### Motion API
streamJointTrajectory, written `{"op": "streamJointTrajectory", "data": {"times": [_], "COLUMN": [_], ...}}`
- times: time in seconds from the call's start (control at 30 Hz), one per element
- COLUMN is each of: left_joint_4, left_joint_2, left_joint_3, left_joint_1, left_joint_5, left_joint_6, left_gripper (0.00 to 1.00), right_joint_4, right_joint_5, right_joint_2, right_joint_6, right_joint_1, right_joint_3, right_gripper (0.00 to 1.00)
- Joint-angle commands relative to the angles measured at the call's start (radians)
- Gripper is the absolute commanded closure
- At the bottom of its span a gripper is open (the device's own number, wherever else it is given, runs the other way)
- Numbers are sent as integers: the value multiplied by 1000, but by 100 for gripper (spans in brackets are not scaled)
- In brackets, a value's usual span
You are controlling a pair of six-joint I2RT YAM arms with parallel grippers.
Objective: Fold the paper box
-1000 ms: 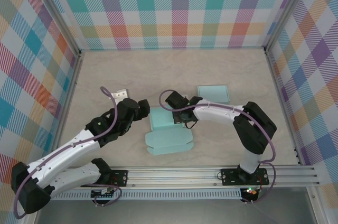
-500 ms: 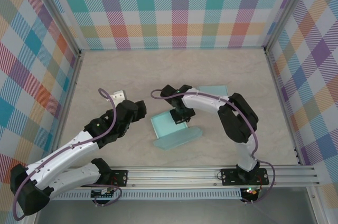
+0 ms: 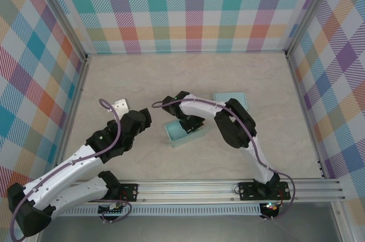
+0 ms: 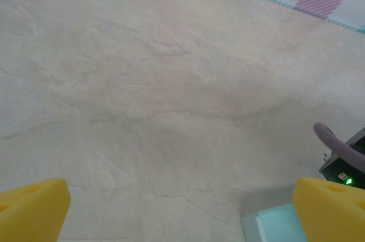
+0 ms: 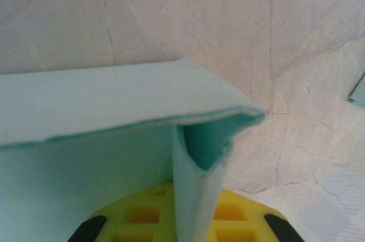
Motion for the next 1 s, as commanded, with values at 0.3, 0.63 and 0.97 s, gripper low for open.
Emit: {"op": "streamJointTrajectory", "data": {"times": [0.3, 0.63, 0.97], "left_joint_4": [-76, -69, -112], "left_joint_2": [-128, -60, 47], "left_joint_3": [-66, -45, 10], "left_joint_1": [3, 11, 89], "left_joint_5": [-100, -62, -75], "left_joint_6": [-38, 5, 84], "left_gripper": [0, 0, 0], "right_joint_4": [106, 139, 201], "right_joint_5": [28, 38, 7], "right_joint_2": [60, -104, -304], "right_joint_6": [19, -63, -129], "right_joint_1": [6, 5, 3], "right_joint_3": [-67, -13, 48], "right_gripper": [76, 18, 1]}}
